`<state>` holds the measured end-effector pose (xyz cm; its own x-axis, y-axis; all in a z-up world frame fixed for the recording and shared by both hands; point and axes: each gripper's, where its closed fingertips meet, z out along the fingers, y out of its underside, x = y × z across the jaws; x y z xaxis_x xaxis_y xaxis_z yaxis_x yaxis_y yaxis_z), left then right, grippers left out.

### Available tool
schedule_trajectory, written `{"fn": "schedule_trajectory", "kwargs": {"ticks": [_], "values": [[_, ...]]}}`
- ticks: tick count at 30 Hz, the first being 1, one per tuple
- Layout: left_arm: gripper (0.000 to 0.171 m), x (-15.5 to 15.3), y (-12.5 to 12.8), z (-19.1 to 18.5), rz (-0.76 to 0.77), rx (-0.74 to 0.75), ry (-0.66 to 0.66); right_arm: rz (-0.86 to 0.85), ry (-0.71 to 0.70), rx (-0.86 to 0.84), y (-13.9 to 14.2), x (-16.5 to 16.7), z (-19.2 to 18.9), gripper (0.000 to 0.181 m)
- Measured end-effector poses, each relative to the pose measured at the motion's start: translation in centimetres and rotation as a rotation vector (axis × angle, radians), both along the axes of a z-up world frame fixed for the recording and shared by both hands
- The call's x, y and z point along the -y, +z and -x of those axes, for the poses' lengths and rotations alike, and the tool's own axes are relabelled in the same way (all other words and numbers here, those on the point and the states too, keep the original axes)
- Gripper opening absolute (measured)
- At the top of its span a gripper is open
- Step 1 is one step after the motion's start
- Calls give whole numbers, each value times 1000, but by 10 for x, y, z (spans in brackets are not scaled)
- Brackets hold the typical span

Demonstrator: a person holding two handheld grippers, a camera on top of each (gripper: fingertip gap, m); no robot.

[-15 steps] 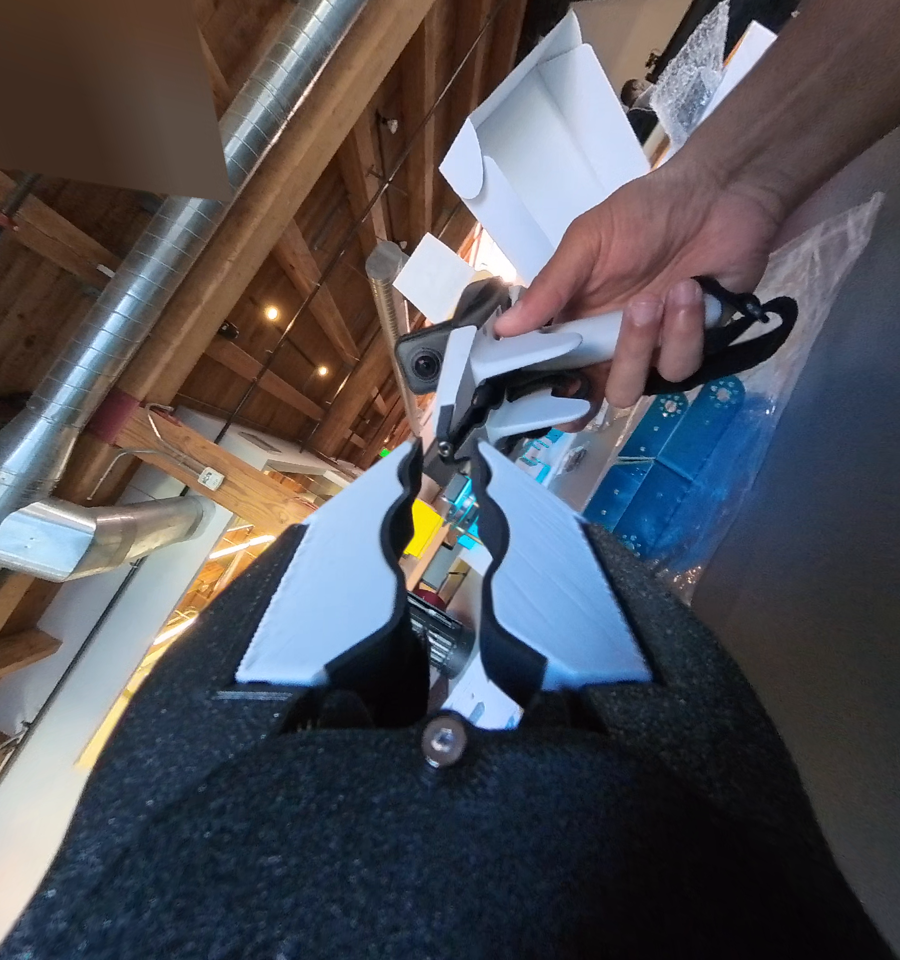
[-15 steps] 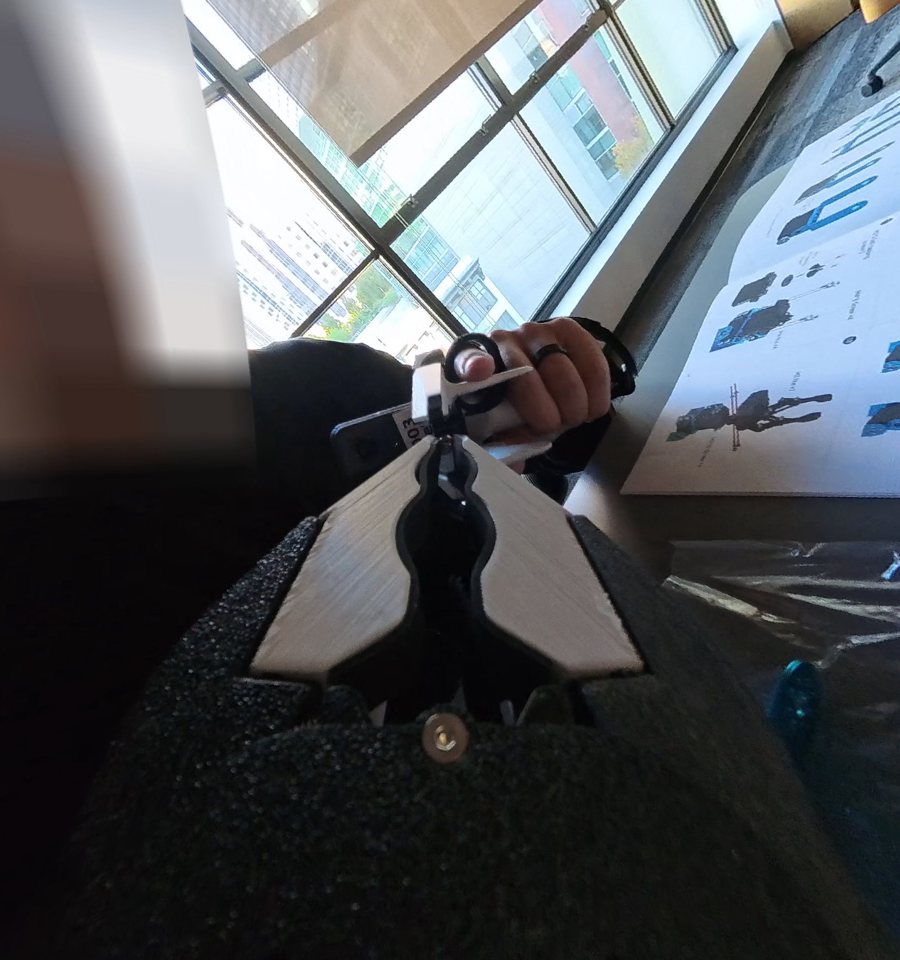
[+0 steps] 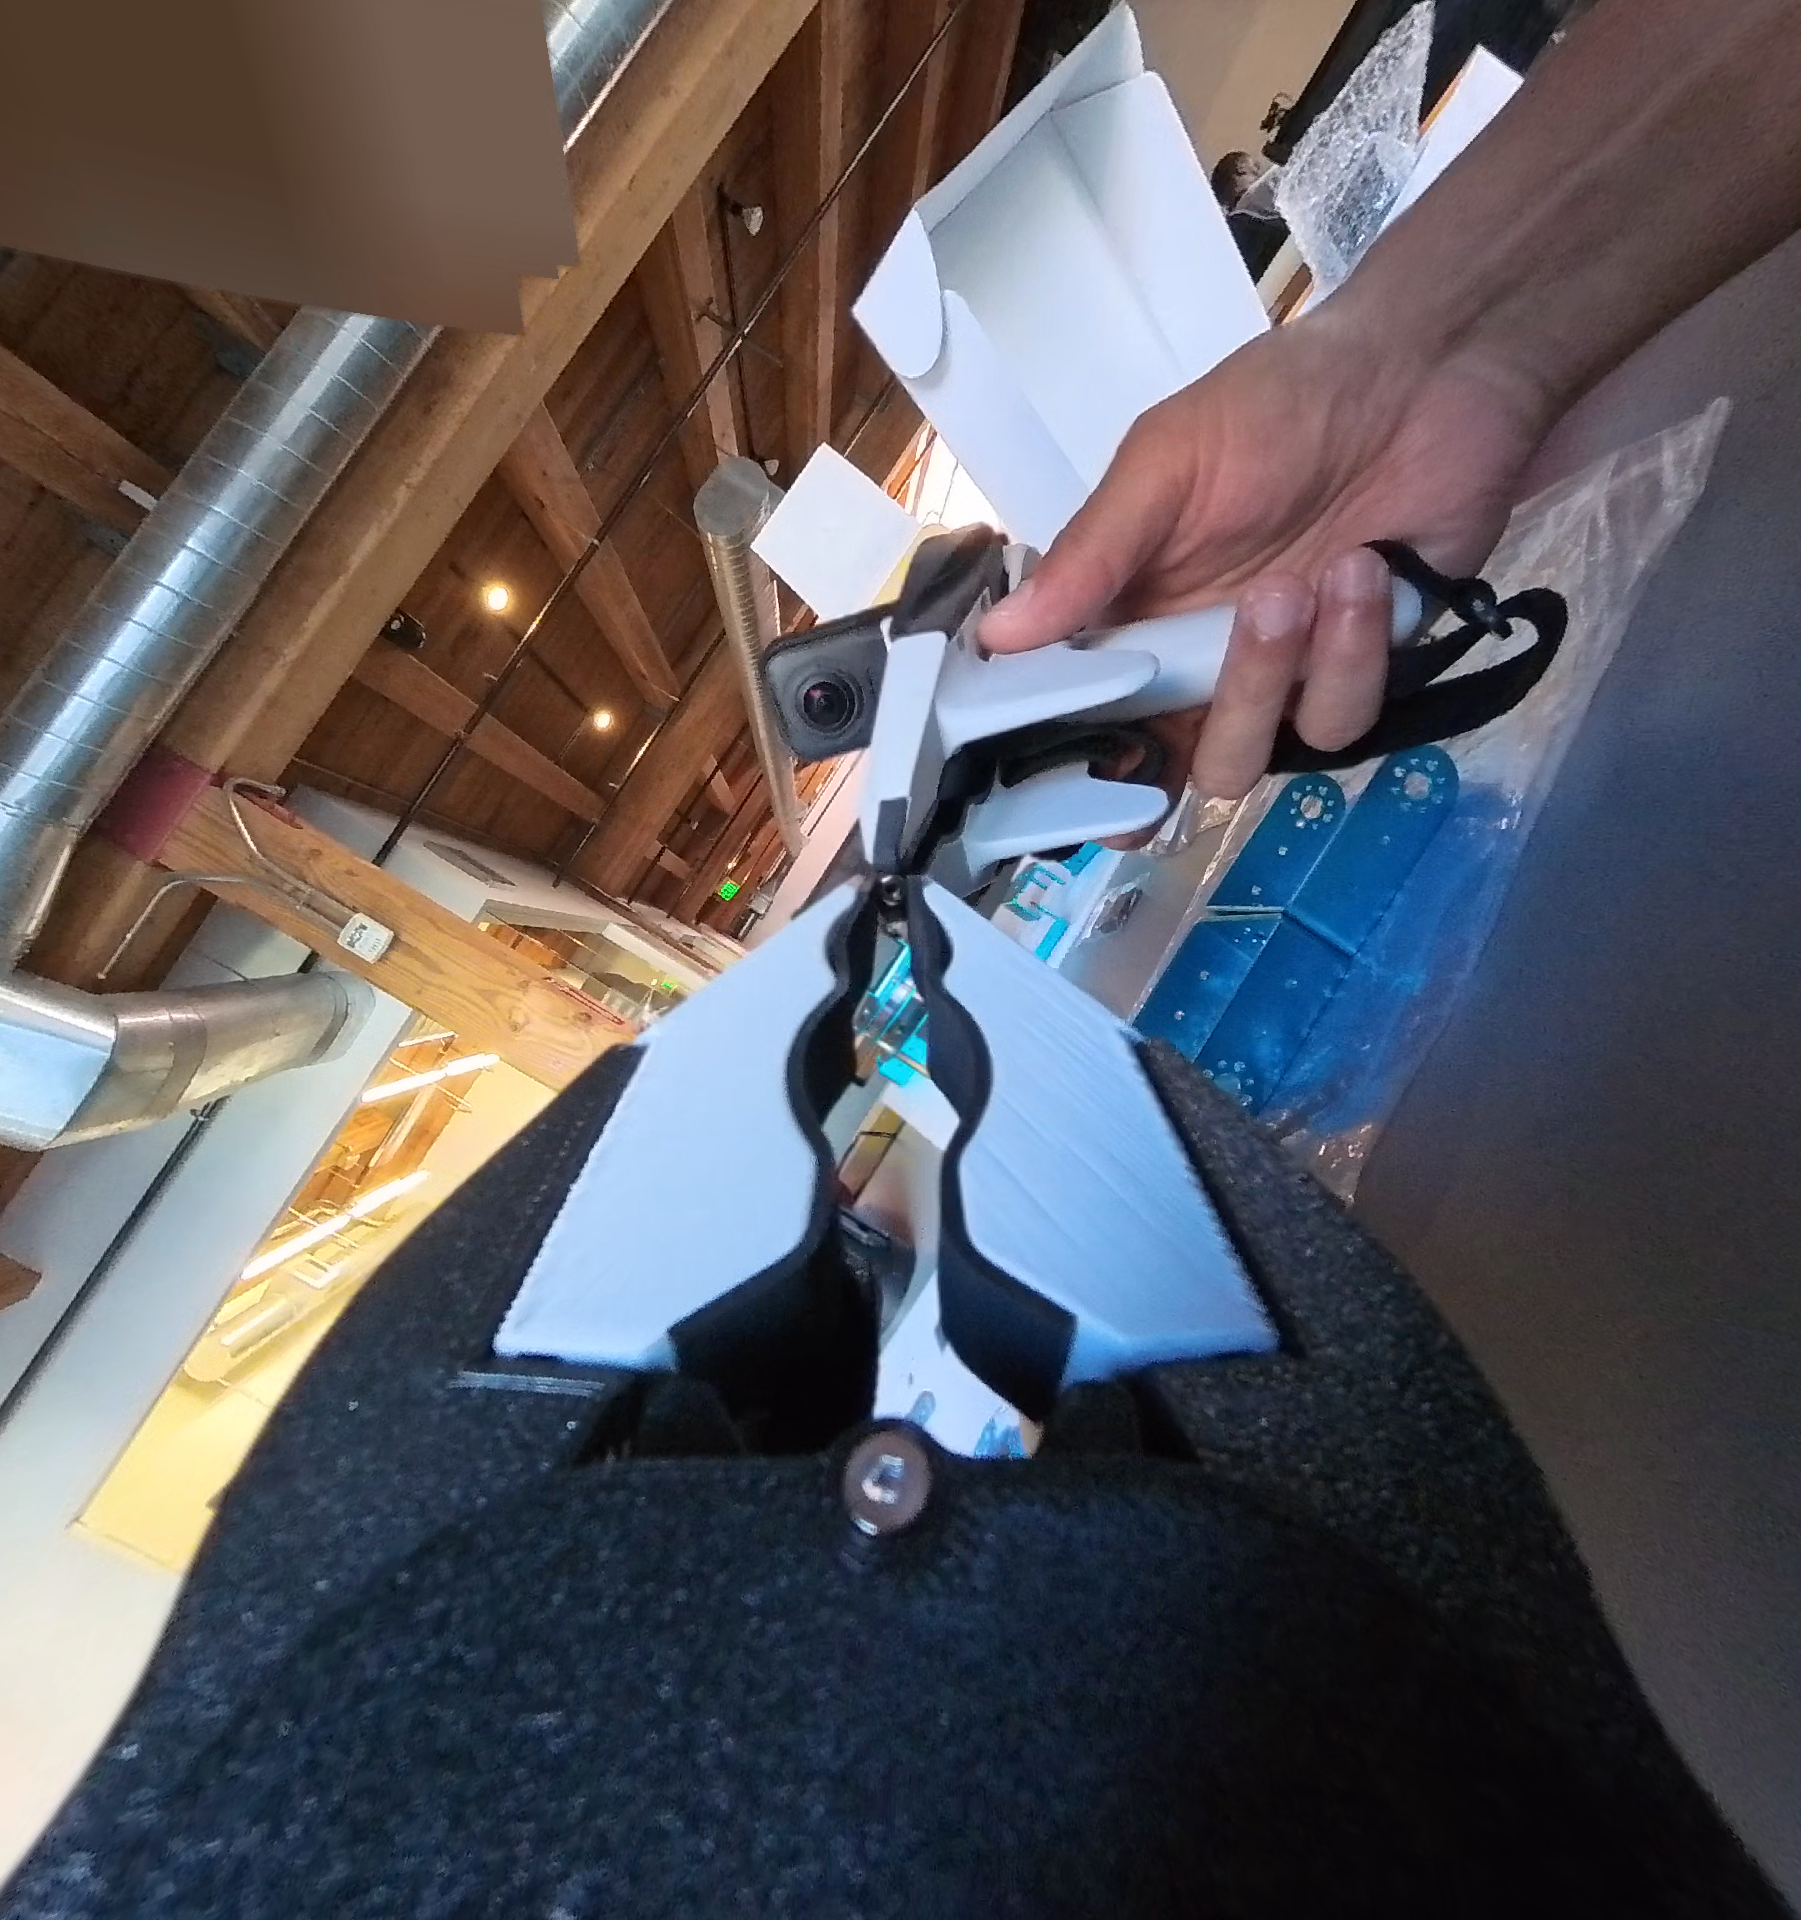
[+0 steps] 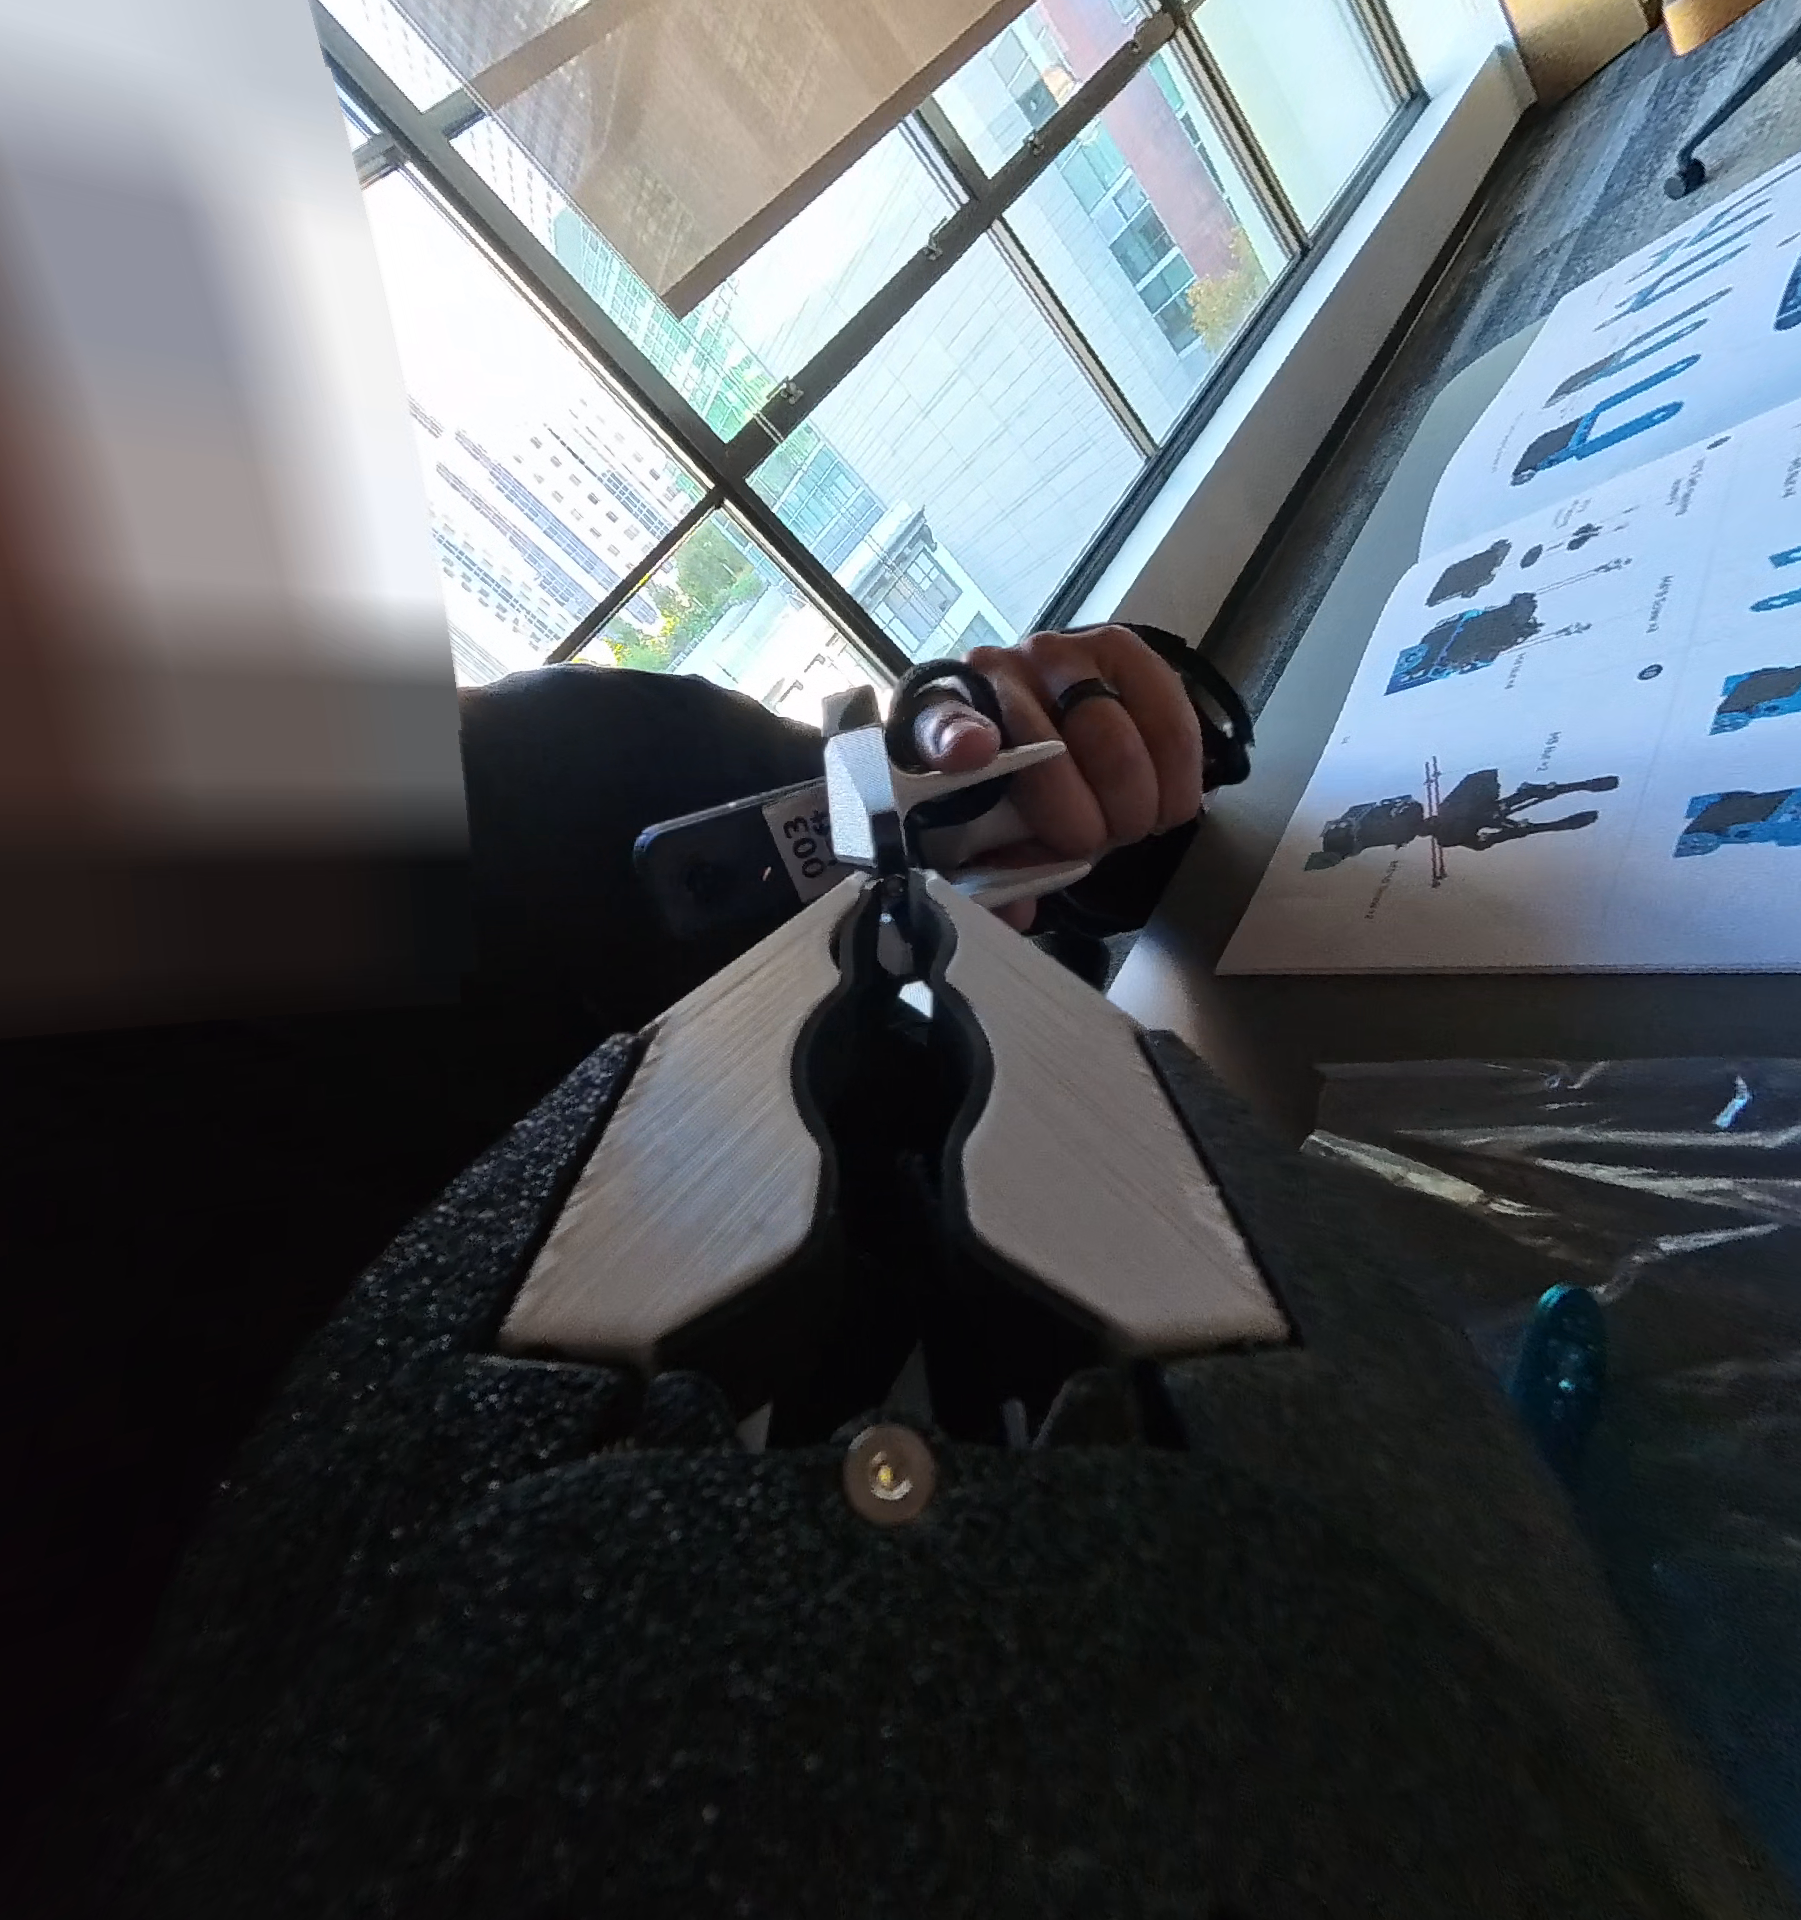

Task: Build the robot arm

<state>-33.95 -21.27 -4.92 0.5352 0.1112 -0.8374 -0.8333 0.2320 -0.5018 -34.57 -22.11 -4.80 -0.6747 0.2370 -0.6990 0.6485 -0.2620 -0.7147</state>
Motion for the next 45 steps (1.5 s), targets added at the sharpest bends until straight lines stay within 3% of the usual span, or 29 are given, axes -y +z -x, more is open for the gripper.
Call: {"fn": "schedule_trajectory", "kwargs": {"ticks": [5,8,11,13,17,21,26,33,39,45], "values": [[4,-1,3,5,12,87,-21,-81,-96,-14,1,-16,6,15],[5,-5,3,14,108,287,-90,-244,-200,-55,-1,-43,1,17],[5,-17,0,32,309,611,-202,-599,-361,-88,-26,-89,-9,26],[4,-31,-6,42,469,802,-267,-738,-406,-78,-41,-105,-22,40],[5,-58,-28,40,817,1080,-391,-893,-471,-9,-73,-109,-36,53],[4,-75,-55,20,1108,1199,-490,-922,-479,99,-97,-99,-44,58],[4,-98,-73,10,1297,1166,-515,-879,-482,135,-104,-91,-41,56],[4,-104,-99,-5,1471,935,-558,-886,-484,128,-111,-90,-37,54],[4,-110,-99,-6,1449,820,-544,-881,-467,134,-113,-90,-38,49],[4,-110,-109,-9,1505,798,-533,-847,-497,147,-110,-99,-36,51]]}}
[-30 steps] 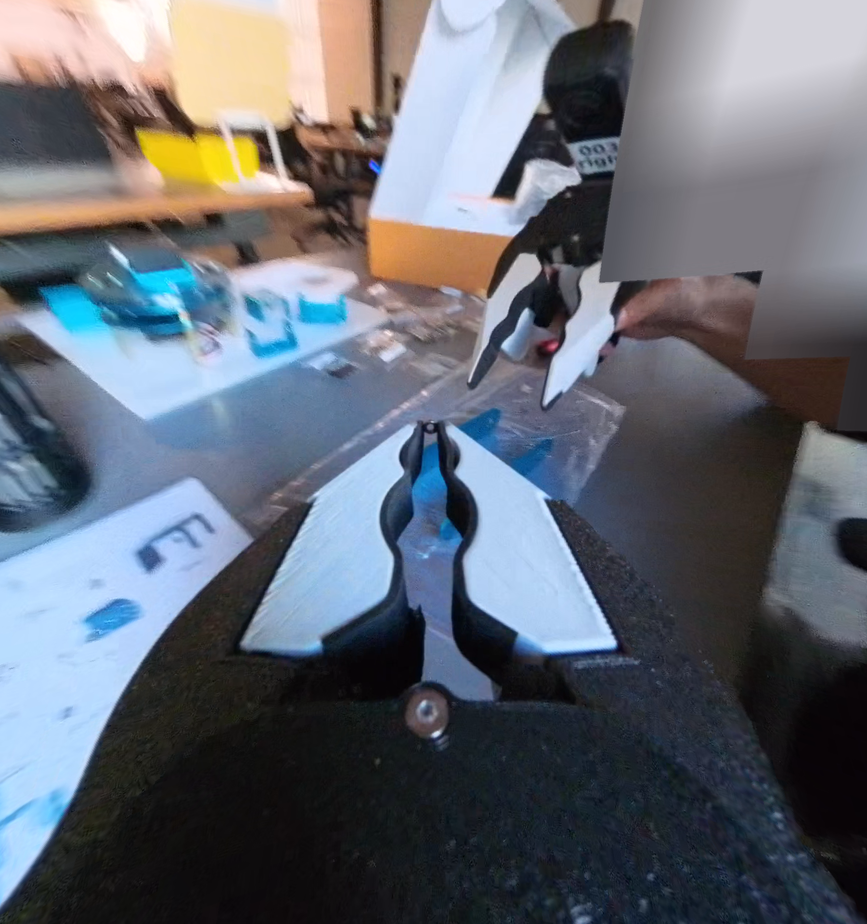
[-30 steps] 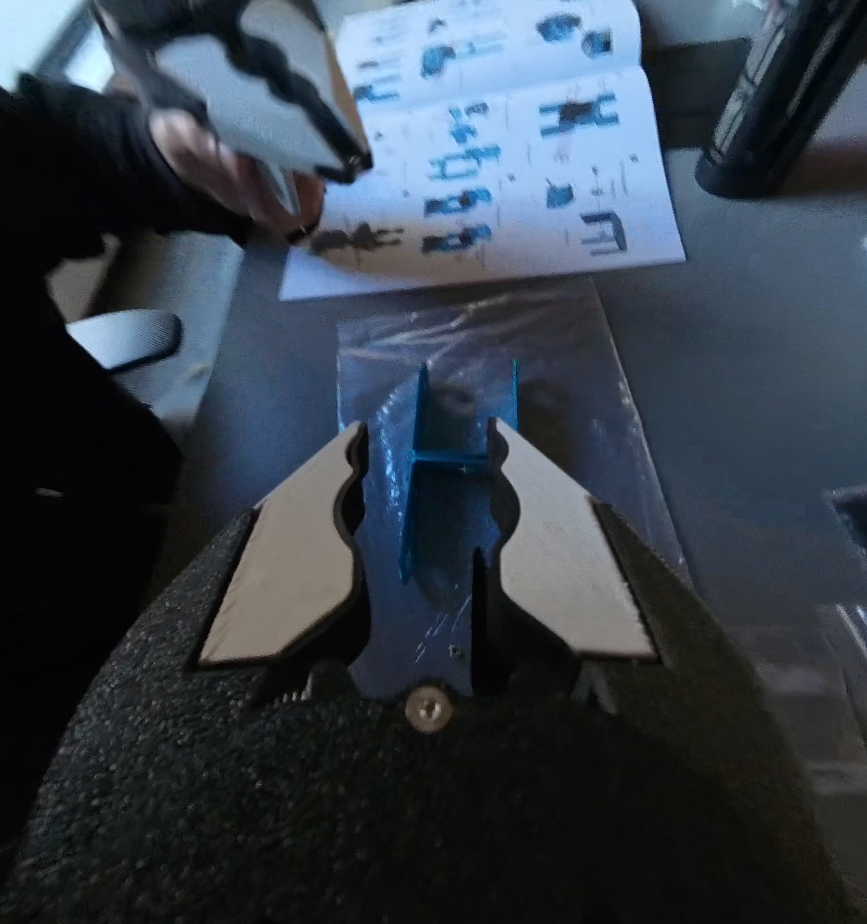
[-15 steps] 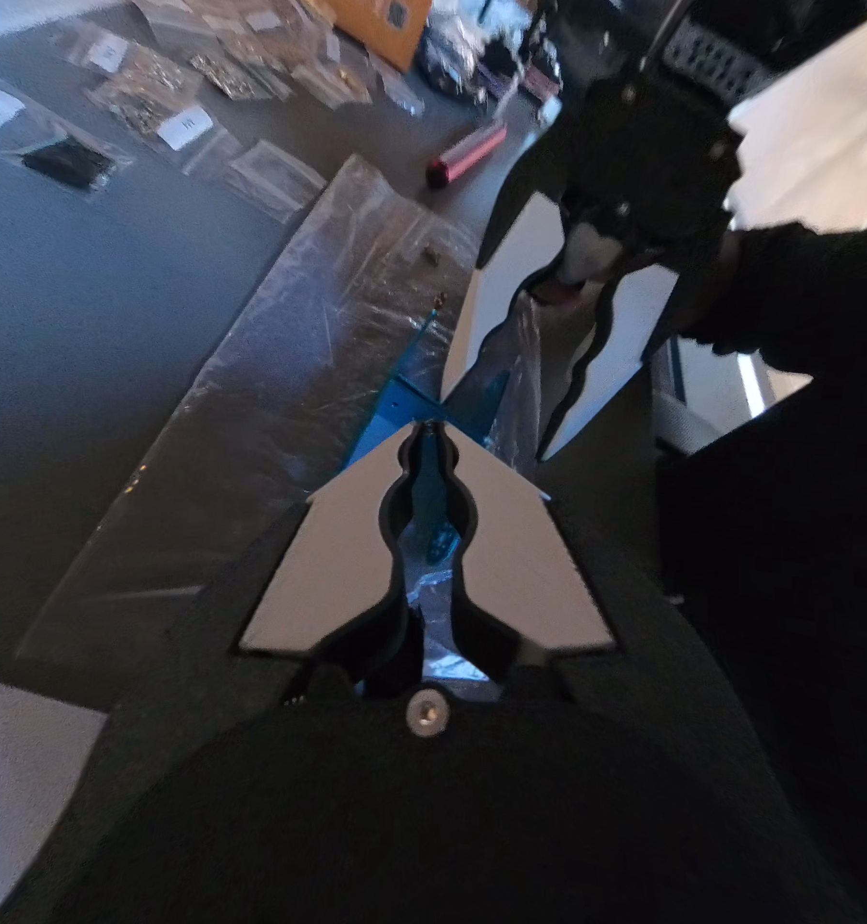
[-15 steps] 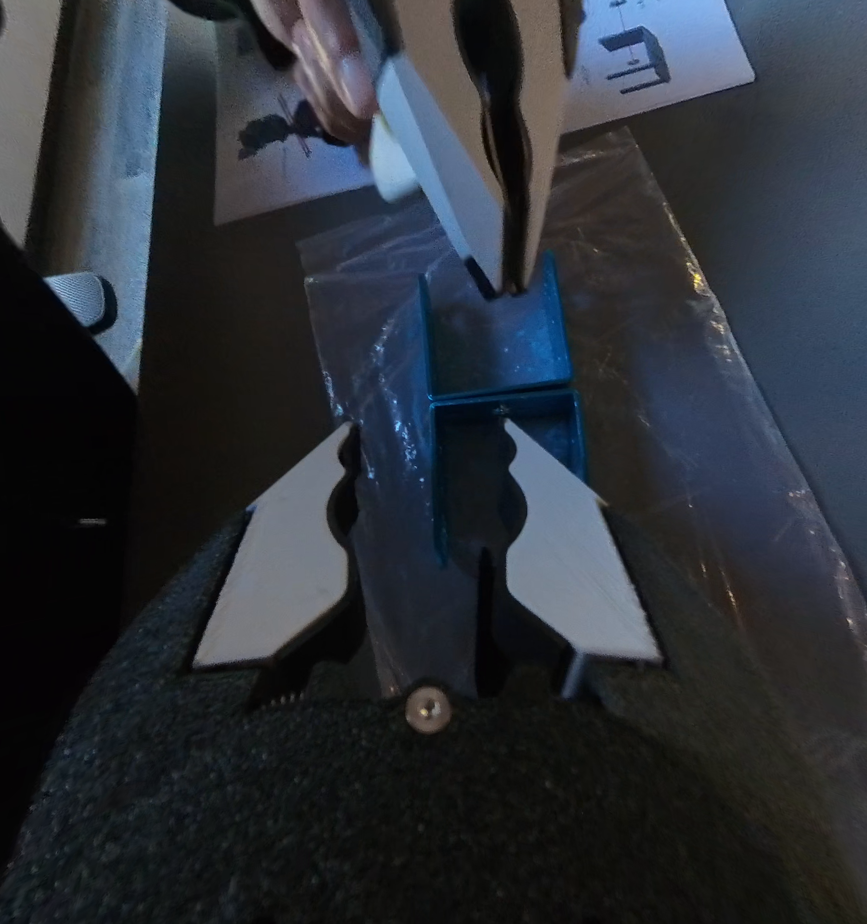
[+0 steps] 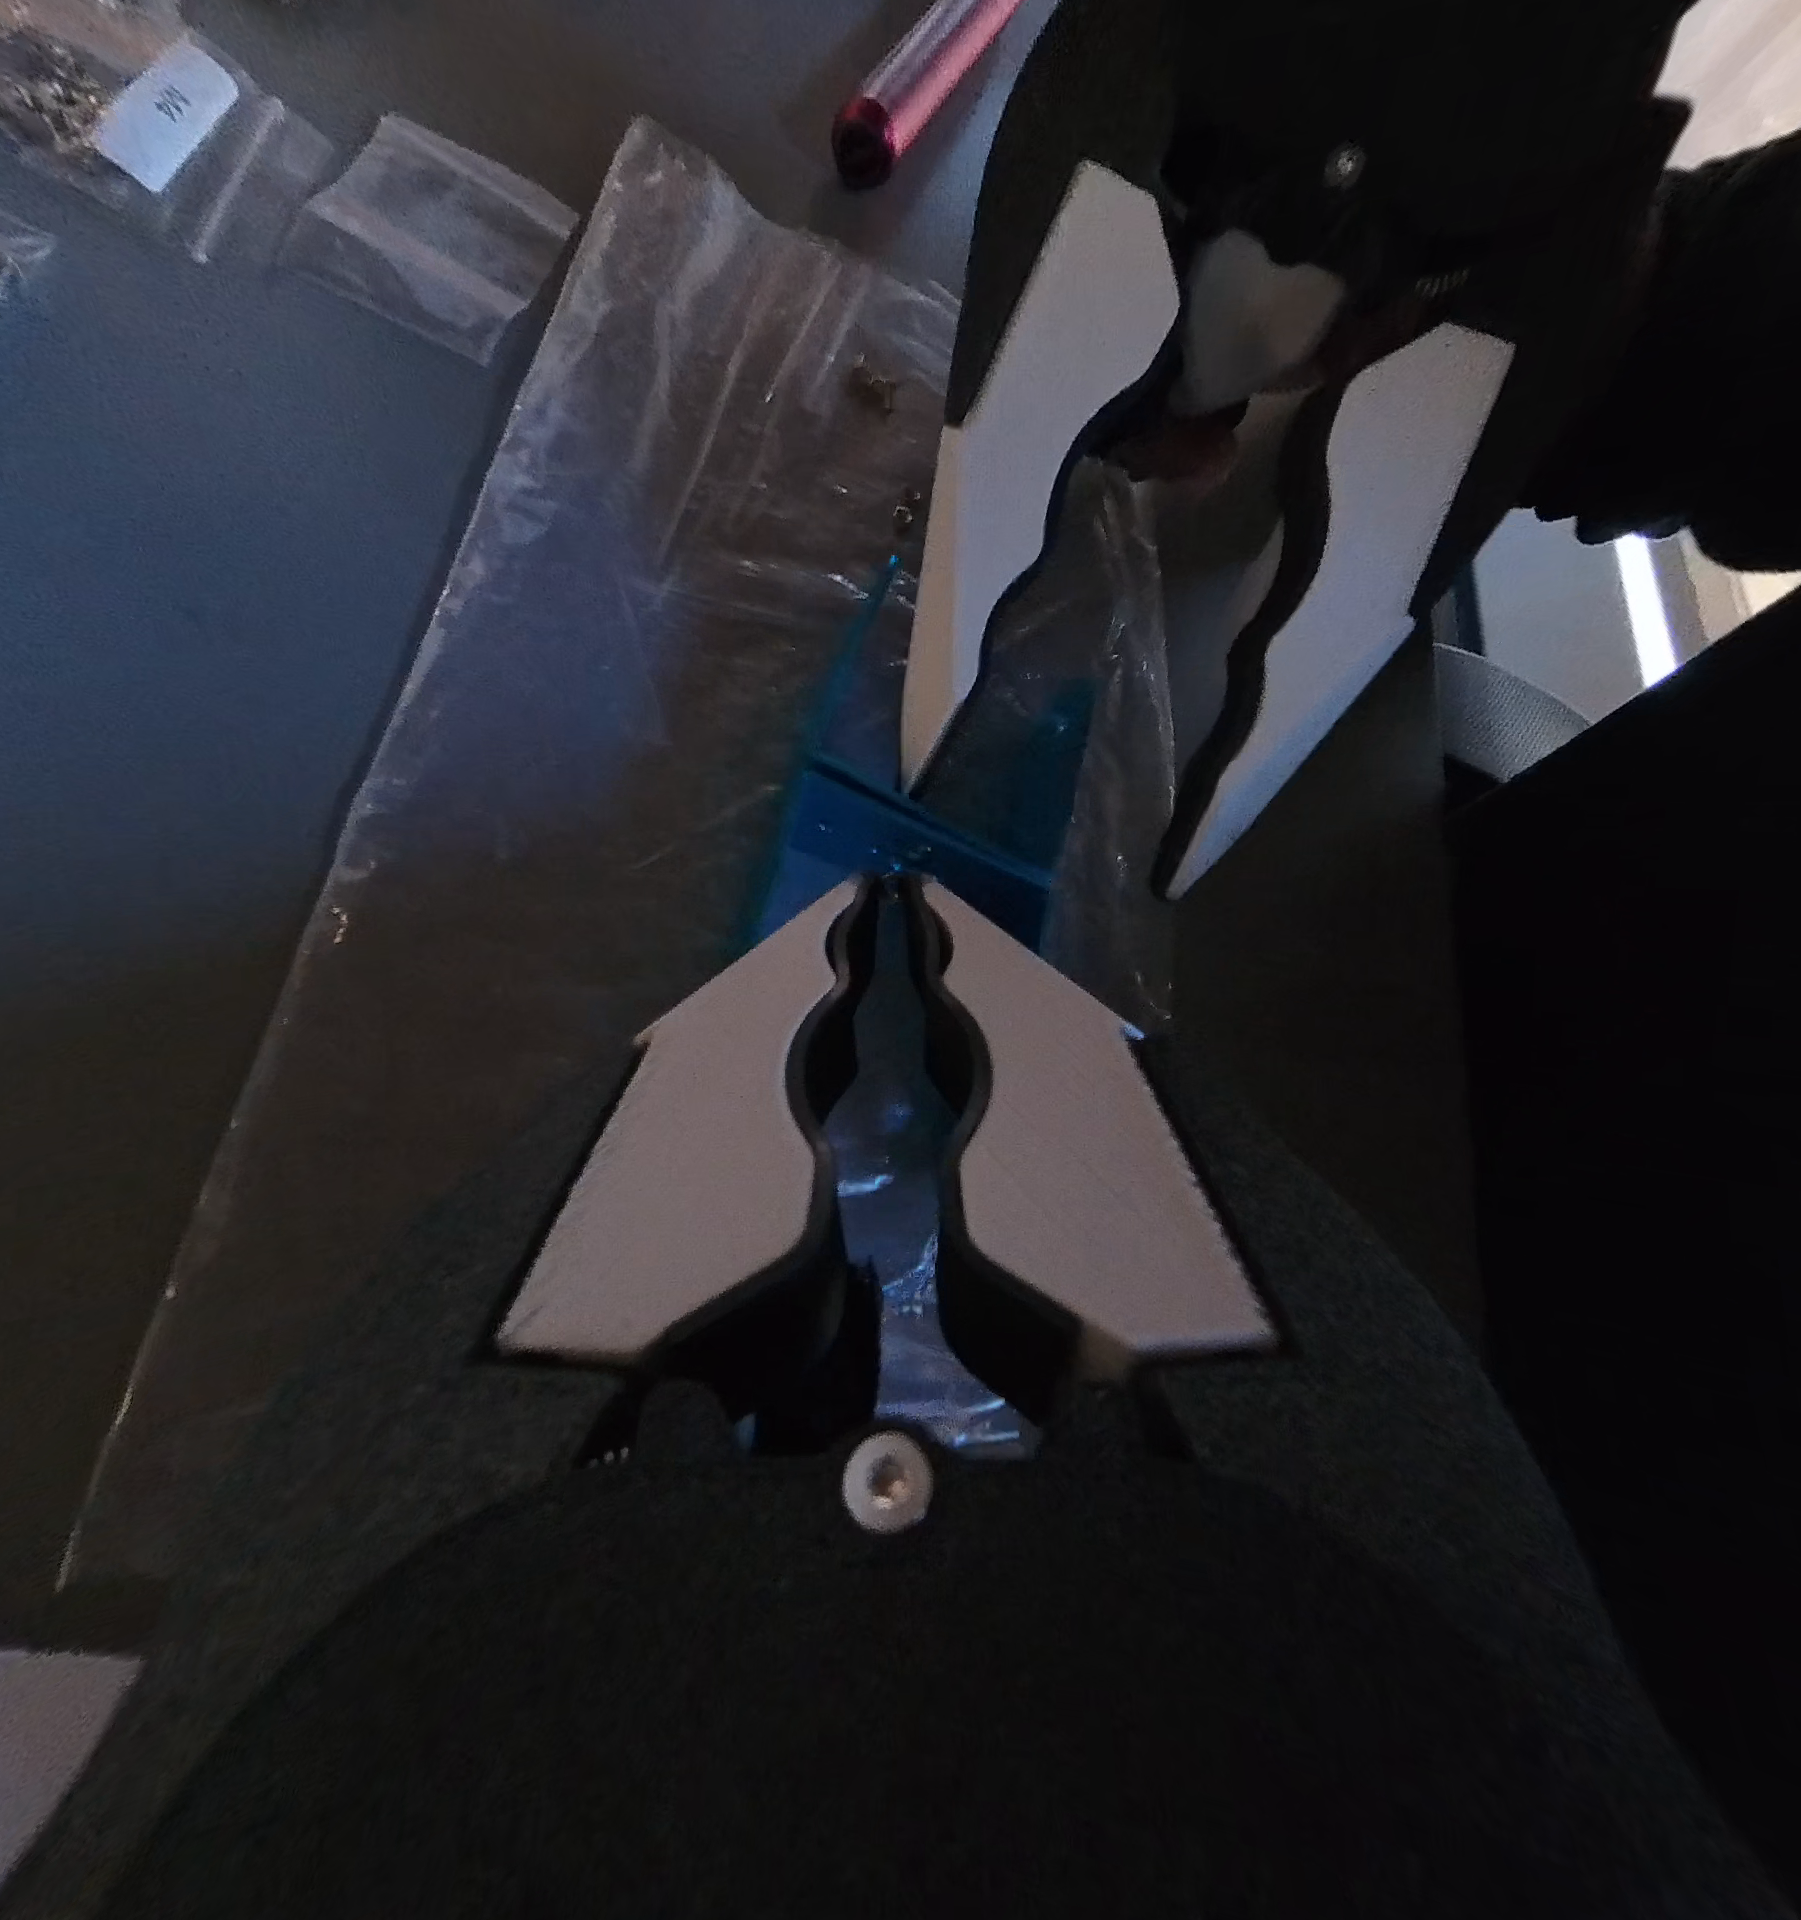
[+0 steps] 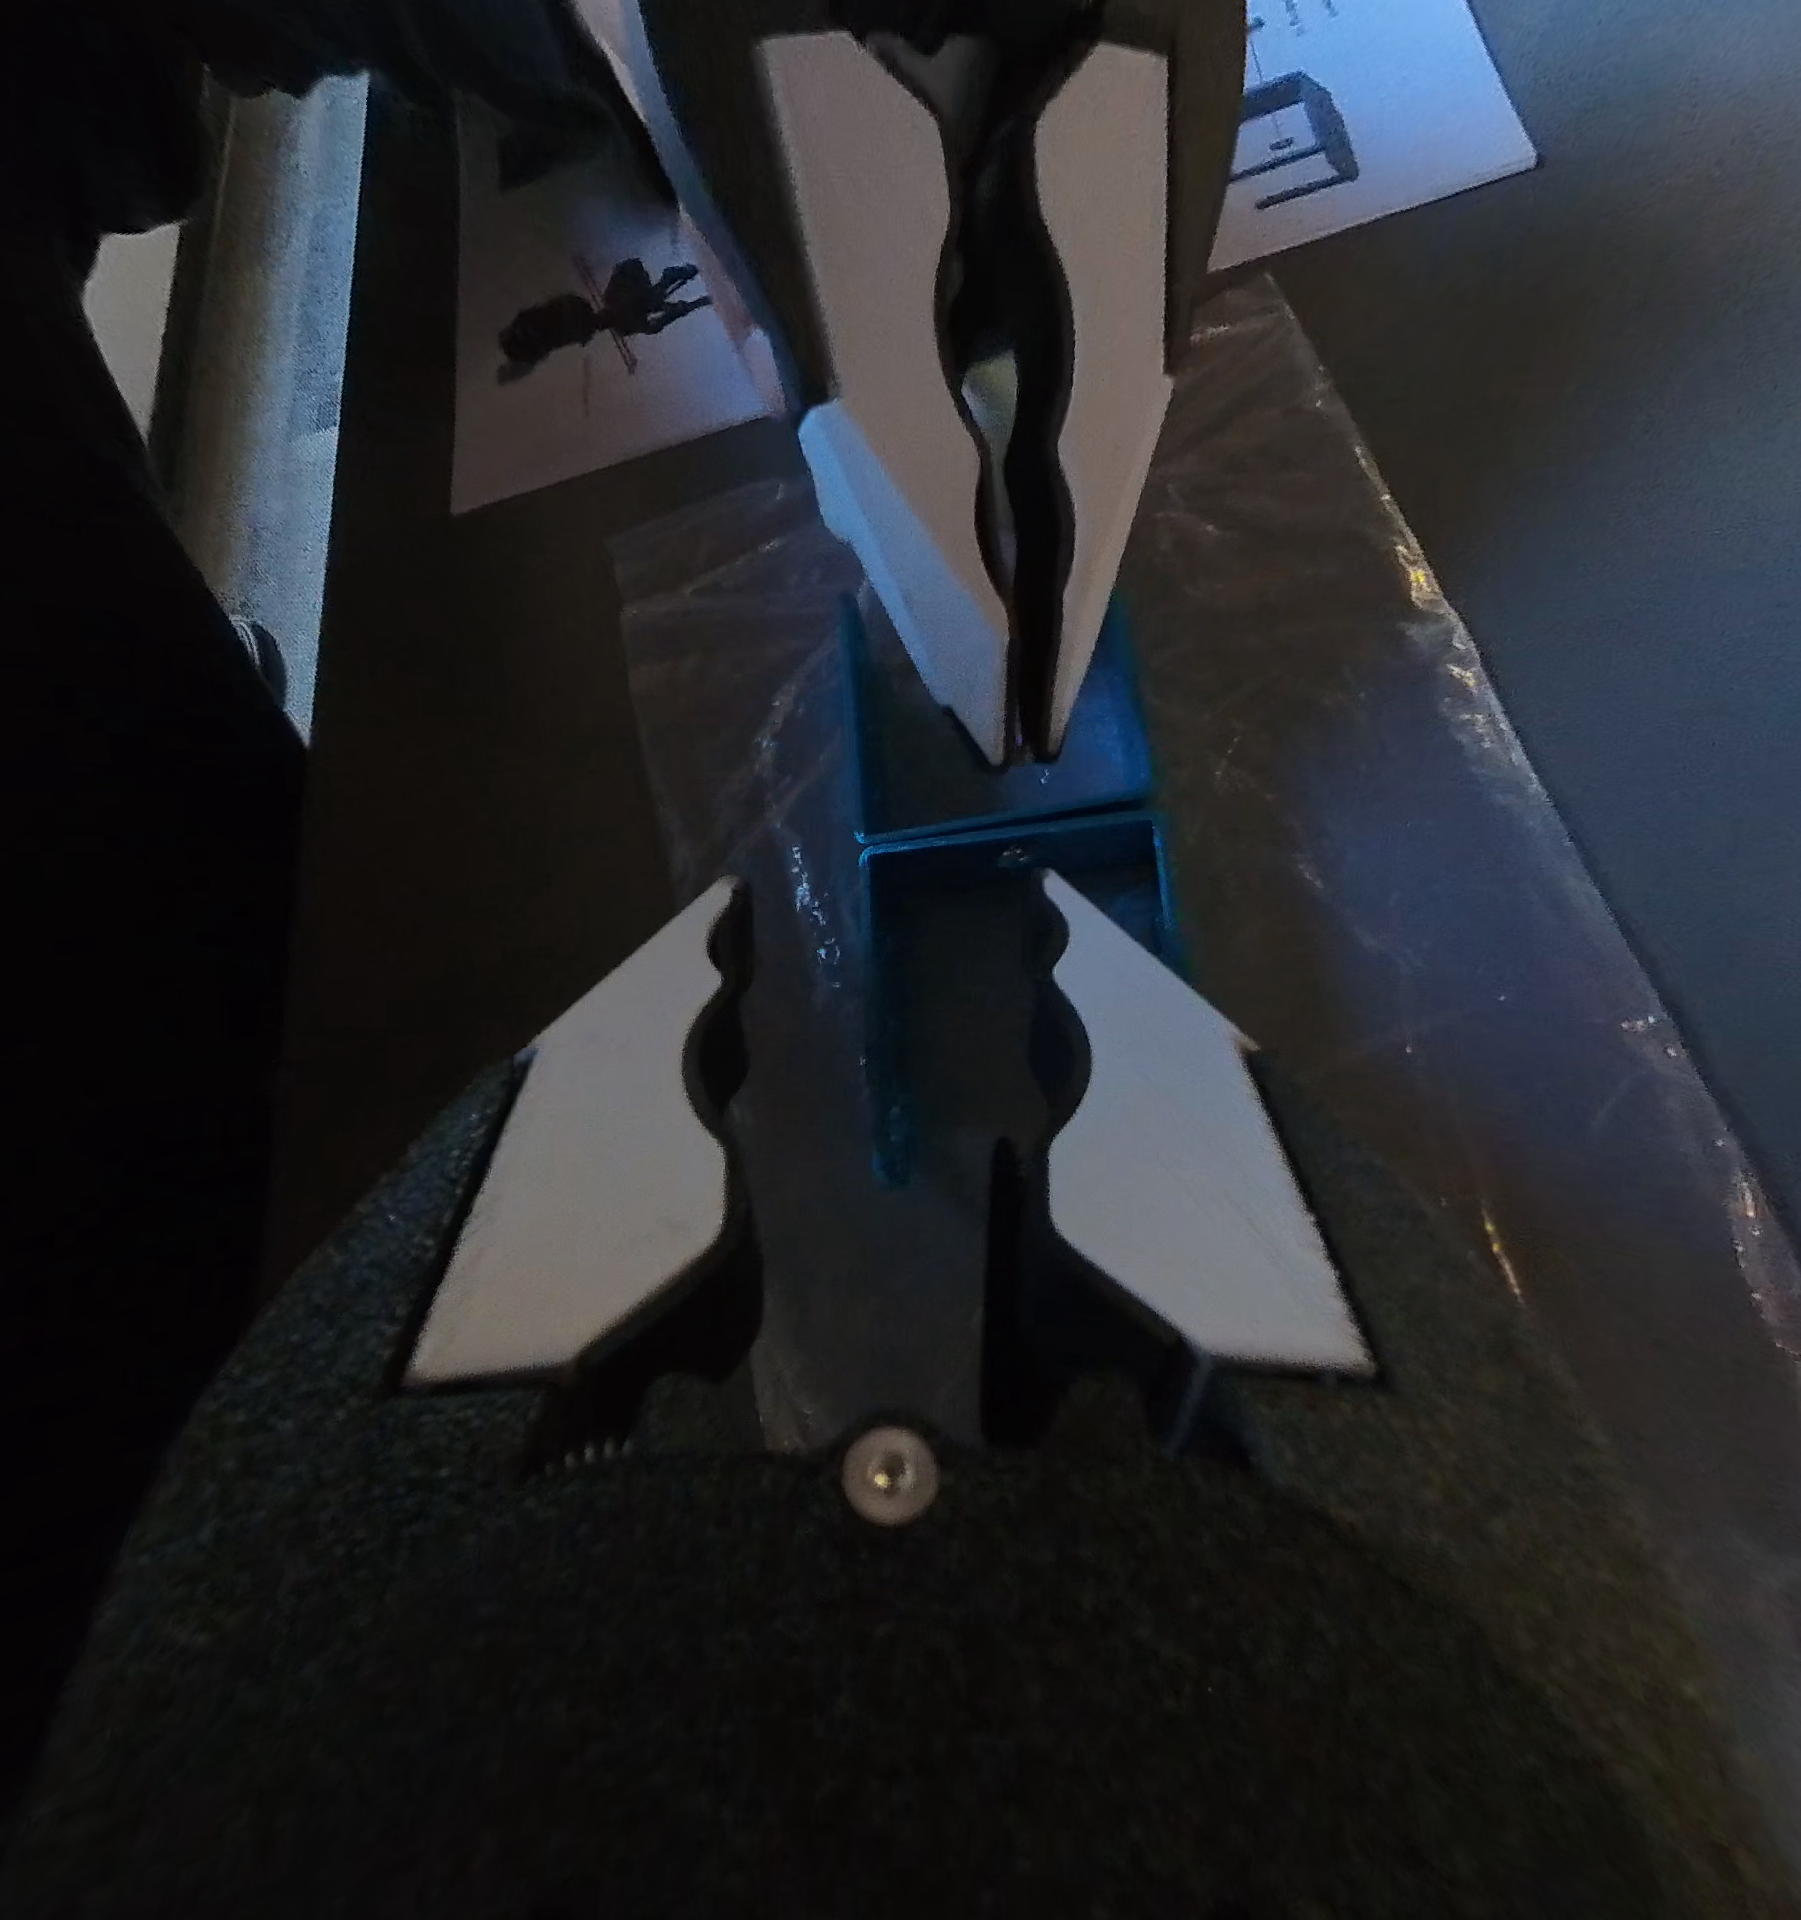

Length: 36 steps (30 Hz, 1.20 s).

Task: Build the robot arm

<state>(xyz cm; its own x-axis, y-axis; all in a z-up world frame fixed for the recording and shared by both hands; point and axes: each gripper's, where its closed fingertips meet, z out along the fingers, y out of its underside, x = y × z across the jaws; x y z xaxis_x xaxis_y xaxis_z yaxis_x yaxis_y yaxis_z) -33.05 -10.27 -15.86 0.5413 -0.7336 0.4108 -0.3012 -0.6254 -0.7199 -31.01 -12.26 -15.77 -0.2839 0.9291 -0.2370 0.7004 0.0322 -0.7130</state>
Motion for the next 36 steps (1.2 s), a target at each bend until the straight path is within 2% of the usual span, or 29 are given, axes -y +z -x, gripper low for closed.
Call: {"fn": "schedule_trajectory", "kwargs": {"ticks": [4,7,17,23,36], "values": [[4,-4,-2,-6,16,2,-5,13,18,10,-4,6,3,53],[3,-5,-1,-7,0,-7,-7,-47,20,-1,-5,2,3,48],[3,-1,4,-4,-13,18,-10,3,32,3,-4,7,3,48],[5,8,7,-5,-65,8,-62,8,32,-5,-1,8,2,47],[5,3,2,-8,-55,-13,-83,31,12,-31,3,3,5,48]]}}
